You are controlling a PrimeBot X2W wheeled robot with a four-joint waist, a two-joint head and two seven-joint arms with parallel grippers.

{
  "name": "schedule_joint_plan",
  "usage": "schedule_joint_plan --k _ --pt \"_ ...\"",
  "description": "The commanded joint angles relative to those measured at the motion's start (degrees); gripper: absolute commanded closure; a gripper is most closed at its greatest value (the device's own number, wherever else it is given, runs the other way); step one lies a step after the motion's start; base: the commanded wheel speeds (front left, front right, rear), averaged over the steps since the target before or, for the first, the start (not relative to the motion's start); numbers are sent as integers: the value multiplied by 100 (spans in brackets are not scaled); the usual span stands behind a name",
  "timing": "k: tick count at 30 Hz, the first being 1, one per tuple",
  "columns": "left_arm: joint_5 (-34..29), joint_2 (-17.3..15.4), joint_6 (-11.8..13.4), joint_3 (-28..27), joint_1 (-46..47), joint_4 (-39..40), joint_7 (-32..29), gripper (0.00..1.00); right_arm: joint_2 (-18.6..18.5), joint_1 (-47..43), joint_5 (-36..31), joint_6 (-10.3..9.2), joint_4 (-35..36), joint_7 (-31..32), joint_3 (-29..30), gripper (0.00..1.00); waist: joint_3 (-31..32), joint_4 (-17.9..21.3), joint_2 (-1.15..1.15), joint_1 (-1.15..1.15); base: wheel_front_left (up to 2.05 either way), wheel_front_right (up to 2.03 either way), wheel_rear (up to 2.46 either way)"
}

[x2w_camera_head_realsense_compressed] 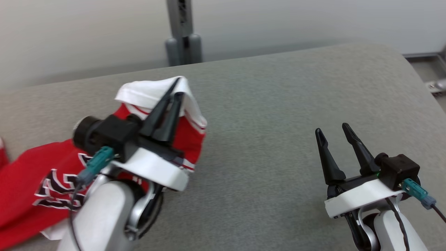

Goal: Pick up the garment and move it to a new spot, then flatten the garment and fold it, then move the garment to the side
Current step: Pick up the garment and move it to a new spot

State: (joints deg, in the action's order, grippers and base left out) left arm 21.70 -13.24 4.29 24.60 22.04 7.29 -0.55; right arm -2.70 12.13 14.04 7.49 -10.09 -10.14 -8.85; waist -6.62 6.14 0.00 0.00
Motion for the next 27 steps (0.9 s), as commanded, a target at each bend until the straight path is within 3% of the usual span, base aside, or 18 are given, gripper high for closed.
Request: schedule_joint_plan --k 1,11,19,20,21,27 --pt "2 59 -61 67 104 -112 -28 100 -38 32 42 1 -17 -54 -11 0 -199 431 0 0 0 0 0" --pt "196 752 -648 822 850 -1630 113 100 -33 155 273 1 -262 -257 -57 0 -604 1412 0 0 0 0 0" --pt "426 955 -829 1092 1293 -2881 387 100 -37 205 422 1 -416 -380 -124 0 -757 1664 0 0 0 0 0" --pt "531 991 -874 1193 1416 -3261 399 65 -36 217 443 1 -470 -414 -140 0 -780 1662 0 0 0 0 0" --pt "584 1004 -891 1245 1468 -3397 419 0 -36 226 456 1 -482 -427 -143 0 -795 1648 0 0 0 0 0" --pt "831 1023 -1001 1807 1597 -3662 666 0 -36 274 427 1 -593 -465 -74 0 -804 1337 0 0 0 0 0"
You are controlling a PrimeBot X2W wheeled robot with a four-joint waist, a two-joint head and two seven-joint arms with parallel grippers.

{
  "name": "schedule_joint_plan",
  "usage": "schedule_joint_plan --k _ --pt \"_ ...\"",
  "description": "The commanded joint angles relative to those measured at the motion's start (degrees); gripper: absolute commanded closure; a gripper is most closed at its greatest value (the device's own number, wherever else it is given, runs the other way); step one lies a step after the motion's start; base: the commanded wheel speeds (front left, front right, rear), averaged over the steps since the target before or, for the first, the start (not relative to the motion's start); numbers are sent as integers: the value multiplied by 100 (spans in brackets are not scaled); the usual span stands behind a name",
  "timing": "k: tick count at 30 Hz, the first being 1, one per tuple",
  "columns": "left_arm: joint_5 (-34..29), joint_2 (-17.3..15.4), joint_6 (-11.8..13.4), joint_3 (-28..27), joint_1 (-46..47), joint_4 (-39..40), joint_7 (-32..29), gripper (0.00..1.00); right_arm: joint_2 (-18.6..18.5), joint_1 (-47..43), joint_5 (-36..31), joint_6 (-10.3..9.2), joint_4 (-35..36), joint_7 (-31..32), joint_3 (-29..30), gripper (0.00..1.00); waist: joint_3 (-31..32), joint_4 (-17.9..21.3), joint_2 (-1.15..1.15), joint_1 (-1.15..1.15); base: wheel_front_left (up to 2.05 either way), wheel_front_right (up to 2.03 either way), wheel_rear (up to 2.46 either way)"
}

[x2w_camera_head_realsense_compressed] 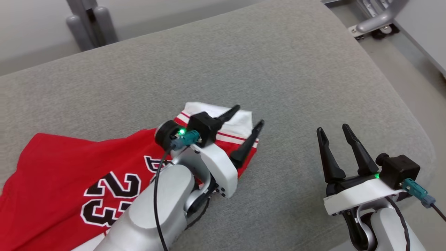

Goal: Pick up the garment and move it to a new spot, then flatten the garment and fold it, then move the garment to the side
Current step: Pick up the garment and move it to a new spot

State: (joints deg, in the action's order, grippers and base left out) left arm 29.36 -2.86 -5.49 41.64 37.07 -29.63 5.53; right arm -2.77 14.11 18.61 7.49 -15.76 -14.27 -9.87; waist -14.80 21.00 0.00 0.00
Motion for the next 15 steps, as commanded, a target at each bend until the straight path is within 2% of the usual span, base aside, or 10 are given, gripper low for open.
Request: schedule_joint_plan --k 1,4,6,9,15 --pt "65 -15 -23 103 94 30 58 0 -28 76 -30 1 -26 -52 29 0 13 -149 0 0 0 0 0" --pt "22 -19 -35 338 126 110 205 0 -30 75 -97 1 -36 -57 106 0 51 -414 0 0 0 0 0" --pt "-39 -20 67 367 118 194 363 0 -32 81 -156 1 -16 -60 172 0 84 -626 0 0 0 0 0" --pt "-84 -105 272 226 74 344 560 0 -30 88 -253 1 15 -58 277 0 142 -933 0 0 0 0 0" --pt "-27 -505 698 -254 -162 682 784 0 -34 74 -406 1 103 47 417 0 308 -1431 0 0 0 0 0"
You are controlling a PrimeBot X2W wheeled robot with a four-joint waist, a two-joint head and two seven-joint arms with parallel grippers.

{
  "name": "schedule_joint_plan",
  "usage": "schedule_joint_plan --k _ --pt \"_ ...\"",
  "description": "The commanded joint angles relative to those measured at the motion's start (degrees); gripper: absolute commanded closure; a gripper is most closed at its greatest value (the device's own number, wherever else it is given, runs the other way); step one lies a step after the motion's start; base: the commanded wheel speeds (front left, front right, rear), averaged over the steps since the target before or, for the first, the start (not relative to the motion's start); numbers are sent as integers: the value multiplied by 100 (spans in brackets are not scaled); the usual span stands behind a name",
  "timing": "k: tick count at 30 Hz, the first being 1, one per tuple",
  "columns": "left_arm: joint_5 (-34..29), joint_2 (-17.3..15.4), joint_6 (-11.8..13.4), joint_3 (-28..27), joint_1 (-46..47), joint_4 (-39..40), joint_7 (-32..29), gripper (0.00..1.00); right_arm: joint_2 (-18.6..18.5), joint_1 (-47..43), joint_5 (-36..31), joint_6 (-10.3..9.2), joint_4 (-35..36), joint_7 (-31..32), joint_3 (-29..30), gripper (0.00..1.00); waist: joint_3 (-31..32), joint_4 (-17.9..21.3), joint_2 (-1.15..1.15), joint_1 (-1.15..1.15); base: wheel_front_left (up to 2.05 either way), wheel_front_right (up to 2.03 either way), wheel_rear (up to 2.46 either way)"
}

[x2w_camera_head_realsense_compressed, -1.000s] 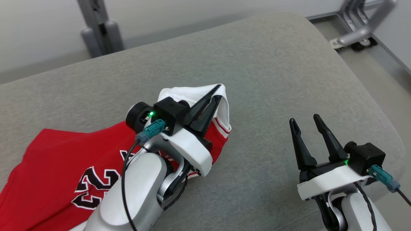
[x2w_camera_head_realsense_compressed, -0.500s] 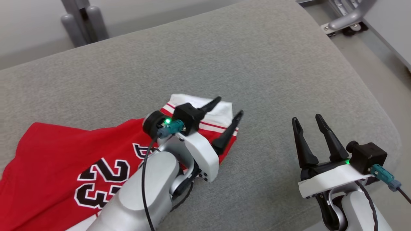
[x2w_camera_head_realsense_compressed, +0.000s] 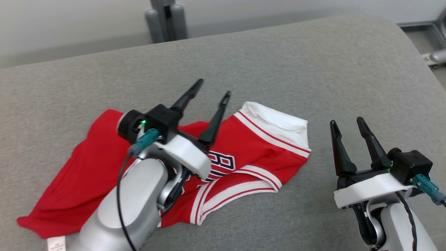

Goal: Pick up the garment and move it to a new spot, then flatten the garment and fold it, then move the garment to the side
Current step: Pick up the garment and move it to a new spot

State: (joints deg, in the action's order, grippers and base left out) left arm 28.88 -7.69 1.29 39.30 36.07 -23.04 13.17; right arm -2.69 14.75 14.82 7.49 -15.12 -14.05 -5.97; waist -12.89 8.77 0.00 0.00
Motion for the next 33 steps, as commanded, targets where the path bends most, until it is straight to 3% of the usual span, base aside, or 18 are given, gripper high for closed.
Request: schedule_joint_plan --k 1,12,18,25,33 --pt "35 -99 98 -100 -111 90 45 0 -43 0 -41 1 55 44 58 0 148 -279 0 0 0 0 0" --pt "320 -1078 748 -1284 -1117 777 184 0 -41 -254 -242 1 236 256 282 0 517 -800 0 0 0 0 0" --pt "409 -1449 1057 -1970 -1884 1275 202 0 -42 -402 -314 1 287 353 324 0 704 -944 0 0 0 0 0" --pt "329 -1649 1206 -2461 -2807 1879 200 0 -44 -711 -395 1 403 494 427 0 1000 -1042 0 0 0 0 0" --pt "292 -1740 1242 -2552 -3521 2261 201 0 -43 -1062 -456 1 647 669 536 0 1207 -1049 0 0 0 0 0"
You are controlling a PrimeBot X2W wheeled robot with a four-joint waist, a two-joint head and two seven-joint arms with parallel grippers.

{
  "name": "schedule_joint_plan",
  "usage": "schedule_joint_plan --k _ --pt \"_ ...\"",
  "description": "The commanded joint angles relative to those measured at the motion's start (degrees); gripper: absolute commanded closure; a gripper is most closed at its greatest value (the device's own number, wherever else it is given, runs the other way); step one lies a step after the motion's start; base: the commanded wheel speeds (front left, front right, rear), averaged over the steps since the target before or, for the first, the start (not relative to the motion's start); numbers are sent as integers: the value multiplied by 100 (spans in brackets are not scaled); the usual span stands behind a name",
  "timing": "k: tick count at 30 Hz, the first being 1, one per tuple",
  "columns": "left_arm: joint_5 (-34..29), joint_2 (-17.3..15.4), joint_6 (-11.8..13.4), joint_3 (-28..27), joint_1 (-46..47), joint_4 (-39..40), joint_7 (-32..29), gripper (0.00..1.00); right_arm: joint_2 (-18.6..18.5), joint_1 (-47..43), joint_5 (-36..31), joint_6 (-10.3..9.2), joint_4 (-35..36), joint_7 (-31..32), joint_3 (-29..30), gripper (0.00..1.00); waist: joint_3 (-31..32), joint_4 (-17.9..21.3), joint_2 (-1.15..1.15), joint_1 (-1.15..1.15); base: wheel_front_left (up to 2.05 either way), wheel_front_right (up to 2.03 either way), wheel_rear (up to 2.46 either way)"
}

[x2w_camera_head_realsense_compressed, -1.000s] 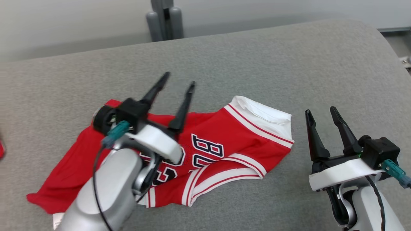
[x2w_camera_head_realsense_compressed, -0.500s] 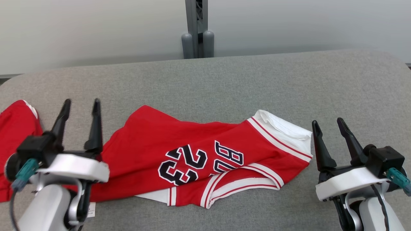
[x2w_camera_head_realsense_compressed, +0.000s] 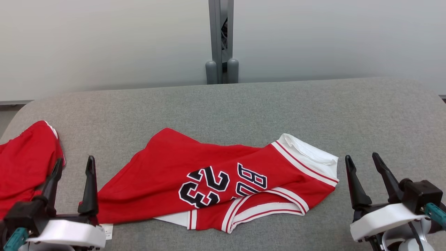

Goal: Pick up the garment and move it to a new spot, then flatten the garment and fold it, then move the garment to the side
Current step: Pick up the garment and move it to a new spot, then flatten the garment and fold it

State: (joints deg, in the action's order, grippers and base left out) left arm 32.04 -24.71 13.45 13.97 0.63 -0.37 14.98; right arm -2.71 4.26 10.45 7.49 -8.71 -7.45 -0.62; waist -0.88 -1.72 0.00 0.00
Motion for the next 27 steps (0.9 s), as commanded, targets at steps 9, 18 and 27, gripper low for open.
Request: schedule_joint_plan --k 9,18,27 --pt "65 -123 220 -82 -448 295 -129 0 -39 -348 78 1 255 121 65 0 64 46 0 0 0 0 0" --pt "32 -143 314 -33 -463 440 -227 0 -39 -341 88 1 320 145 37 0 35 53 0 0 0 0 0" --pt "47 -131 374 10 -460 495 -284 0 -39 -286 89 1 287 130 29 0 9 43 0 0 0 0 0"
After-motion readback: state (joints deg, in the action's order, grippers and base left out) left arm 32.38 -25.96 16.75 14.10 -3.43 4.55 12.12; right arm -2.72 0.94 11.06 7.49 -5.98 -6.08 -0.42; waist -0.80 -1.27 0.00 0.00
